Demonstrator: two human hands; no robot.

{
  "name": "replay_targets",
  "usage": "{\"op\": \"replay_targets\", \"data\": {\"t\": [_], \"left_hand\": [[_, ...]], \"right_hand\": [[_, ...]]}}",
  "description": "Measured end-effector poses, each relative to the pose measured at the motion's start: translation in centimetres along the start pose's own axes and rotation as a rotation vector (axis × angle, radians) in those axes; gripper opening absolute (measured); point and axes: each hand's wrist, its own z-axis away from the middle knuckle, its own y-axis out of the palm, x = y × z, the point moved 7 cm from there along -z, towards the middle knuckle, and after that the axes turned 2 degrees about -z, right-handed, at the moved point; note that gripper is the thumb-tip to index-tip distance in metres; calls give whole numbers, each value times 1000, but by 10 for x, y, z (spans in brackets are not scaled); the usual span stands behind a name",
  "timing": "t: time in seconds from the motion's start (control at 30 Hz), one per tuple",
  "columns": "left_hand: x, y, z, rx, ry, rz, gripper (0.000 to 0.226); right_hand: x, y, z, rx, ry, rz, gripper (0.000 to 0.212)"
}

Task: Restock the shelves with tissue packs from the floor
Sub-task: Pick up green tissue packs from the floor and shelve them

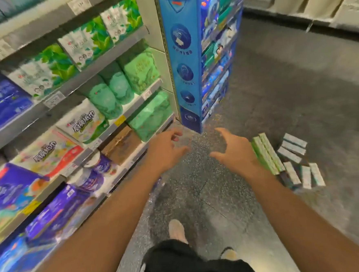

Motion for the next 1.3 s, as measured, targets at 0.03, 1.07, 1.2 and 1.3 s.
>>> {"op": "replay_targets", "data": {"t": [0.03,1.07,1.2,1.3], "left_hand": [[0,4,9,10,3,8,45],[-246,306,97,679,676,-276,61],[-289,387,53,723,608,-324,65],[-313,453,12,757,572,-383,67]], "right_hand": [[-5,3,13,-4,16,-12,74],[-279,-73,270,-539,778,-226,76],[-381,-90,225,-434,836,-273,74],[-447,-99,190,-381,863,-321,71]]}}
